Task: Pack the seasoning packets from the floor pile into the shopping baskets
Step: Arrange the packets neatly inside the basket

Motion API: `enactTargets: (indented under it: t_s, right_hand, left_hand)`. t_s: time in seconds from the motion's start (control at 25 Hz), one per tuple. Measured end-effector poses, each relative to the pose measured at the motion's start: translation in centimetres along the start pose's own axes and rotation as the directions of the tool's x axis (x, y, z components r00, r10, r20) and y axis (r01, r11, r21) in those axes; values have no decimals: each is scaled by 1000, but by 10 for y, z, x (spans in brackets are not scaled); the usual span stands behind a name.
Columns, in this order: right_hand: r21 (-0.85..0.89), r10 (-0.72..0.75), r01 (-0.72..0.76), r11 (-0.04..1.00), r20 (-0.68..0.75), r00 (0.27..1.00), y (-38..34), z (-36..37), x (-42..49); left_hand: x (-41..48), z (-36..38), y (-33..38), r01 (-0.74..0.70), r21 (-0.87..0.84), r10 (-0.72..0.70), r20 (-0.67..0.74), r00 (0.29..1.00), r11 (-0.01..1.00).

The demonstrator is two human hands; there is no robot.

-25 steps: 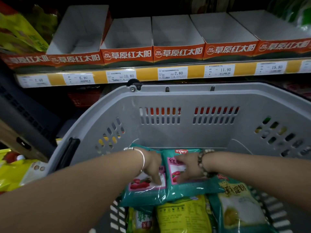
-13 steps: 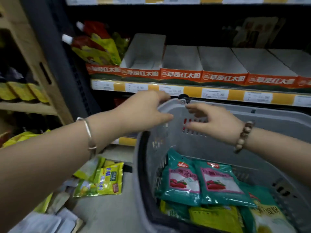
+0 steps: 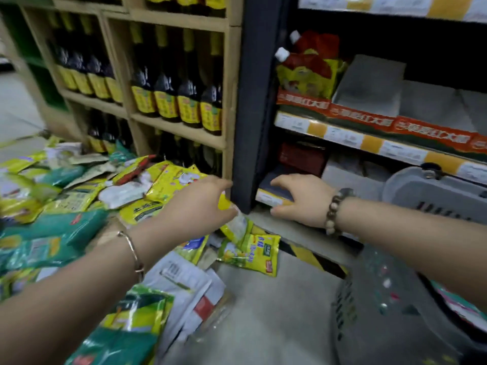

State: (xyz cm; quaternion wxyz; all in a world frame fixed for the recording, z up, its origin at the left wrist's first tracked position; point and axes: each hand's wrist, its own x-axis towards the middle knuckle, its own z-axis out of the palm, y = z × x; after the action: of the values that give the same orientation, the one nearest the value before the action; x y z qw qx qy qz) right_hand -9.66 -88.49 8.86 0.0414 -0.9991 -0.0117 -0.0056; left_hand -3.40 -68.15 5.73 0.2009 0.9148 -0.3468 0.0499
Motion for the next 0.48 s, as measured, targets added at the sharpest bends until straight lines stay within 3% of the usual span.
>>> enactTargets:
  t_s: [0.24,0.48]
  right_hand:
    - [-58,-8,22,998,237,972,-73,80,43]
    - [29,-13,-1,1000,465,885,-104,166,78]
  left_hand:
    - [-58,35,-93,117,222,-149,137,979,968]
    - [-87,69,-140,264,247,-322,232,918,932]
